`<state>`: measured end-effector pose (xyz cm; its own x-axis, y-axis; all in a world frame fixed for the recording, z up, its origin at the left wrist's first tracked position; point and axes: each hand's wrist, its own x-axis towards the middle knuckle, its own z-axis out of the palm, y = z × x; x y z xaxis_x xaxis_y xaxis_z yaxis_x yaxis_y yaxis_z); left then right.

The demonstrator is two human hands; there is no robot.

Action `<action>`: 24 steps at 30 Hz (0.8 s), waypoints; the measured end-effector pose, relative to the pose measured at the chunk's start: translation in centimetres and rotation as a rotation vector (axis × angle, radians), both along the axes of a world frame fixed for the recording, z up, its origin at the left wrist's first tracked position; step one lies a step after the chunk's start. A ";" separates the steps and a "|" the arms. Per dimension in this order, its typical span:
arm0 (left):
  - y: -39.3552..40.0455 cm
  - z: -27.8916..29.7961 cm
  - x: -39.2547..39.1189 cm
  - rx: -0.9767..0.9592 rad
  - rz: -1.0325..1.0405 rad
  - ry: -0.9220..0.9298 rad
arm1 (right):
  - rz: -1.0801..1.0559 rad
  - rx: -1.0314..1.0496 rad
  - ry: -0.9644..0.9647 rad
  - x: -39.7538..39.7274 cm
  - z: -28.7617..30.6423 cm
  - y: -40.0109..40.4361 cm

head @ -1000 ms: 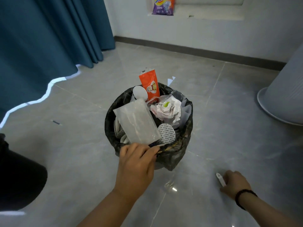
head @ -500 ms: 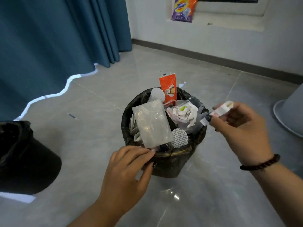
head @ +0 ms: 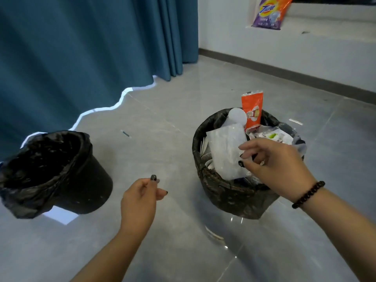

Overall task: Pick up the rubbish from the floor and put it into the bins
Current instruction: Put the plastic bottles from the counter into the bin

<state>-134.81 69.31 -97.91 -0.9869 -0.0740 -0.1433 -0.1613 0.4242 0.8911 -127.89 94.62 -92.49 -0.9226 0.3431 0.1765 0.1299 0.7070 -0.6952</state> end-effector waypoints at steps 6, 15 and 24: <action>-8.8 0.3 -7.0 0.614 0.565 -0.361 | 0.223 0.011 0.018 -0.5 1.2 -4.7; -16.6 1.6 -11.5 0.804 0.619 -0.472 | 0.402 -0.102 -0.014 -0.9 0.0 -10.4; -21.8 1.2 -12.6 0.455 0.475 -0.608 | 0.457 -0.222 -0.092 -3.9 -1.5 -14.7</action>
